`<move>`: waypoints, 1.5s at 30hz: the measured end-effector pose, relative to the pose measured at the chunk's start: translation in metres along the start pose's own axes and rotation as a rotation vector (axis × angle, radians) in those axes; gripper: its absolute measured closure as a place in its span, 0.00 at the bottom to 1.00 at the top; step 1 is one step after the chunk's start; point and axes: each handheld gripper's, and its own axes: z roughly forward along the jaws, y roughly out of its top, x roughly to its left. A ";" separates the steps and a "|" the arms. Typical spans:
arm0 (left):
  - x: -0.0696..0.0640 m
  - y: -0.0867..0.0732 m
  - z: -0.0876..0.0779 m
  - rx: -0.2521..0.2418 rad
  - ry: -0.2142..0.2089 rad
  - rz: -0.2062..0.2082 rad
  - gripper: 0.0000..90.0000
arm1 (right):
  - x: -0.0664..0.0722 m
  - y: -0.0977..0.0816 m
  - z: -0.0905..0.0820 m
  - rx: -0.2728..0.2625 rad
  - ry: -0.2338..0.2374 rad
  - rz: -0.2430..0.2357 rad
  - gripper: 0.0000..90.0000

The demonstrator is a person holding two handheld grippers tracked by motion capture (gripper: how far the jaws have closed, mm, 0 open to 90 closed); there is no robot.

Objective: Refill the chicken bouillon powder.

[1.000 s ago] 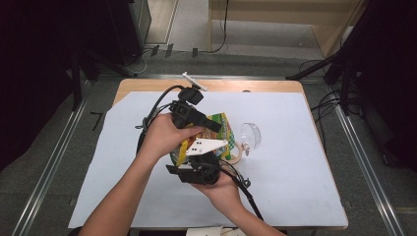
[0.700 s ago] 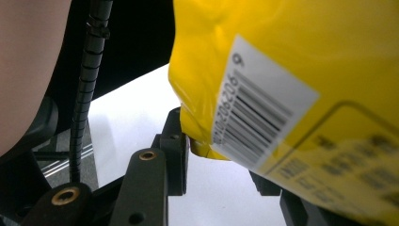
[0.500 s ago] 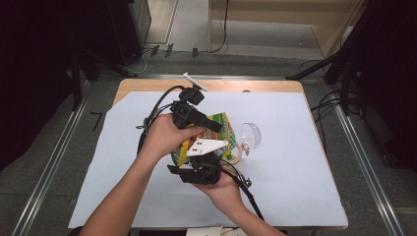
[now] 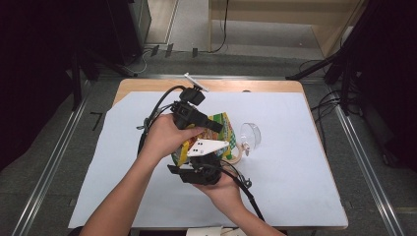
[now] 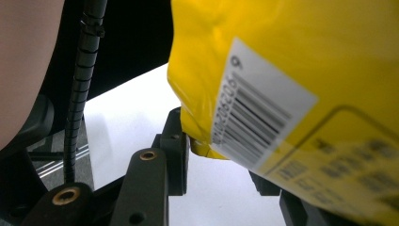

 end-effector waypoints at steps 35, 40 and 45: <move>0.000 -0.001 0.000 0.005 -0.006 -0.007 0.80 | 0.002 -0.001 0.000 0.010 -0.012 -0.019 0.73; 0.000 -0.001 0.000 0.007 -0.008 -0.005 0.80 | 0.004 -0.001 0.000 0.014 -0.026 -0.048 0.74; -0.001 -0.001 0.001 0.011 -0.005 -0.006 0.80 | 0.002 -0.002 0.001 0.014 -0.019 -0.038 0.74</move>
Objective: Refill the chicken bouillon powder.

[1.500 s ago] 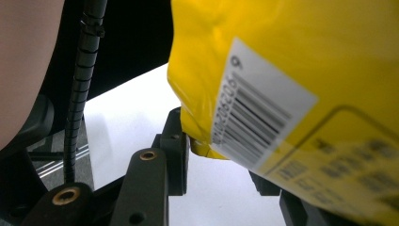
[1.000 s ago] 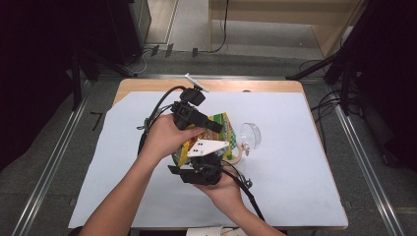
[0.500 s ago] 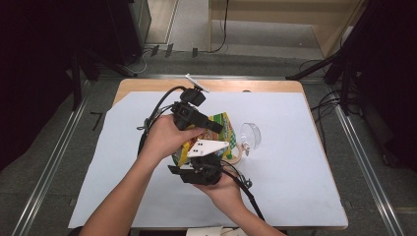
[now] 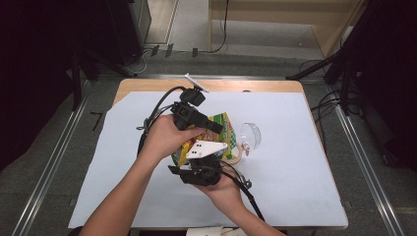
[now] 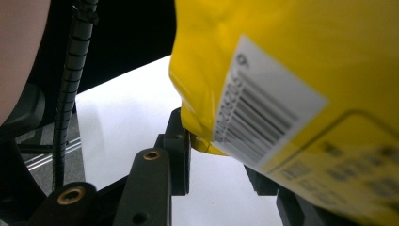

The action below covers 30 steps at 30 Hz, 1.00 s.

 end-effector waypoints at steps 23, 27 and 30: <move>0.000 0.001 0.000 0.002 -0.004 0.004 0.81 | -0.002 0.000 -0.001 0.000 0.023 0.032 0.75; 0.003 0.001 -0.002 -0.001 -0.011 -0.008 0.80 | 0.001 0.004 -0.002 0.000 0.024 0.026 0.75; 0.003 0.002 -0.002 -0.004 -0.014 -0.009 0.80 | 0.001 0.005 -0.002 -0.001 0.023 0.026 0.75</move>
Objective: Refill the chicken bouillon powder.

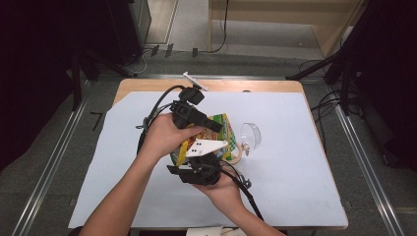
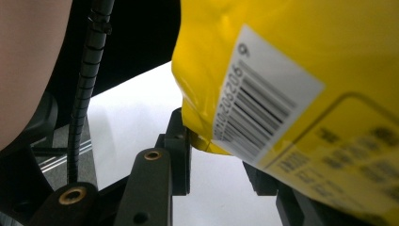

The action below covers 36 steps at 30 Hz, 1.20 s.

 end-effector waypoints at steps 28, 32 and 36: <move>-0.009 0.001 -0.003 -0.011 0.030 0.035 0.80 | 0.000 0.001 0.001 -0.010 -0.004 0.005 0.75; -0.006 0.001 -0.003 -0.016 0.020 0.025 0.80 | 0.001 0.002 0.000 -0.010 -0.006 -0.001 0.75; -0.005 0.001 -0.004 -0.022 0.011 0.019 0.80 | 0.003 0.003 0.000 -0.011 -0.005 -0.001 0.75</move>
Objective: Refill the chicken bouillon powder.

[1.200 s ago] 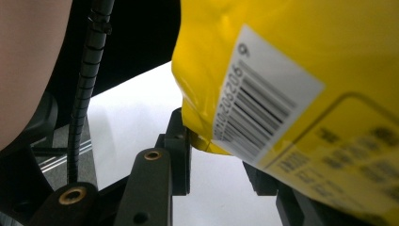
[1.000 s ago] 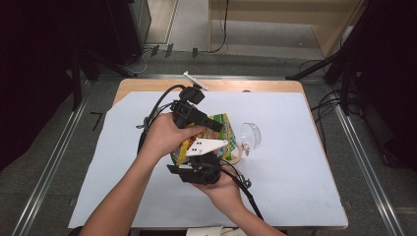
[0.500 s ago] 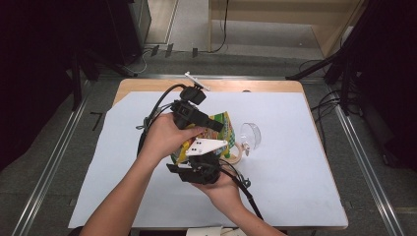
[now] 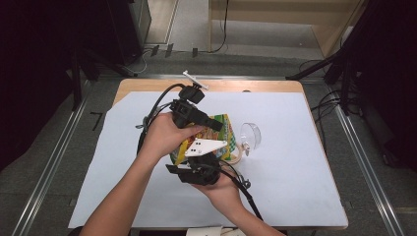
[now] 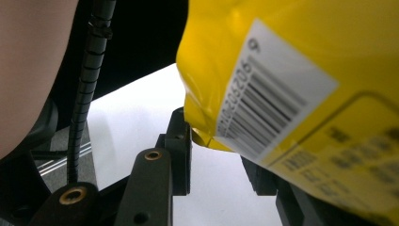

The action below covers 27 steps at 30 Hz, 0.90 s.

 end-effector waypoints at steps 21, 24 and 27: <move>0.004 0.000 -0.001 -0.014 -0.001 -0.005 0.77 | -0.002 0.001 -0.001 0.007 -0.006 -0.002 0.75; 0.005 0.000 -0.002 -0.022 0.003 -0.011 0.77 | -0.002 0.002 -0.002 0.010 -0.006 -0.005 0.75; 0.005 0.000 -0.002 -0.018 0.009 -0.012 0.77 | -0.001 0.002 -0.001 0.010 -0.004 -0.006 0.75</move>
